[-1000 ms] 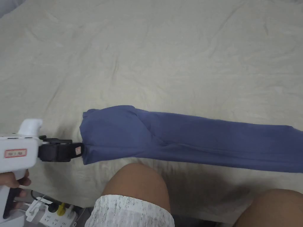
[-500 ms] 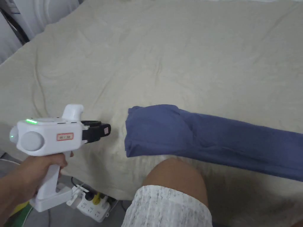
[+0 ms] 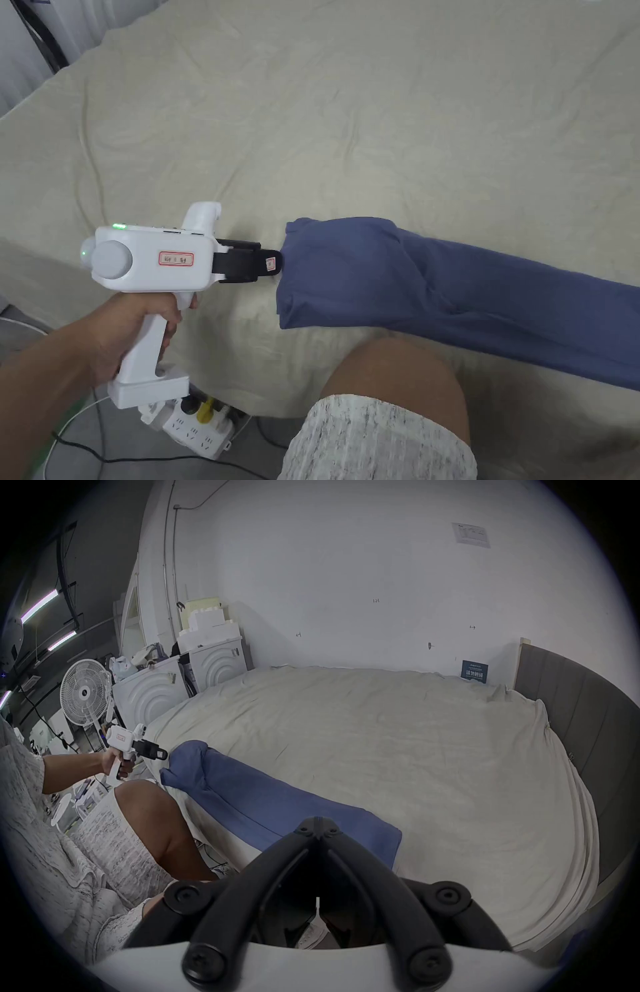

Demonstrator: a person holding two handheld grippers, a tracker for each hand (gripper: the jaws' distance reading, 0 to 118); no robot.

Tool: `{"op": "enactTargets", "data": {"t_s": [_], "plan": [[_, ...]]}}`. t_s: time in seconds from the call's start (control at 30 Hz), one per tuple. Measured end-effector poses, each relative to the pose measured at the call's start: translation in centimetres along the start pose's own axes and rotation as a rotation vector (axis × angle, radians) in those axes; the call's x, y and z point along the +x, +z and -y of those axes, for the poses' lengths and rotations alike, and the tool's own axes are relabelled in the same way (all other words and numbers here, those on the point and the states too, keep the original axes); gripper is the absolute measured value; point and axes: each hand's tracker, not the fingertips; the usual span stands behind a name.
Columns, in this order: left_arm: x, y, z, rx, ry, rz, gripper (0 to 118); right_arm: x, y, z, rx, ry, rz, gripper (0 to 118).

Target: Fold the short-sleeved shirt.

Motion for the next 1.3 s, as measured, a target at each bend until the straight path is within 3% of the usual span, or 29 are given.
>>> {"op": "enactTargets", "data": {"t_s": [0.17,0.2,0.23,0.3,0.33,0.5,0.63,0.83,0.87,1.3], "plan": [[-2.9,-0.1,-0.2,0.009,0.085,0.121,0,0.0,-1.0,-0.5,-0.03,0.01,-0.001,0],[-3.4,0.0,-0.2,0.012,0.105,0.151,13,-0.8,-1.3,-0.9,-0.035,0.014,0.002,0],[-4.1,0.0,-0.2,0.008,0.133,0.18,39,-1.3,-1.6,-1.3,-0.043,0.014,0.002,0],[-4.6,-0.1,-0.1,-0.002,0.168,0.234,104,-1.4,-2.1,-1.6,-0.056,0.016,0.003,0],[-5.1,-0.4,-0.1,-0.024,0.177,0.247,113,-1.3,-2.4,-1.5,-0.063,0.016,0.004,0],[-7.1,-1.1,-0.4,-0.027,0.242,0.283,114,-1.5,-3.1,-2.0,-0.087,0.019,-0.006,0],[-8.5,-1.7,-0.7,-0.032,0.386,0.454,114,-1.8,-4.1,-2.3,-0.107,0.031,-0.006,0],[-9.1,-3.5,-1.3,-0.105,0.359,0.572,114,-3.5,-5.3,-3.9,-0.129,0.041,-0.011,0],[-9.0,-3.8,-1.4,-0.125,0.404,0.607,114,-3.1,-5.3,-3.8,-0.134,0.043,-0.01,0],[-7.5,-7.5,-2.9,-0.185,0.307,0.68,113,-3.3,-6.3,-3.8,-0.154,0.025,-0.008,0]]}}
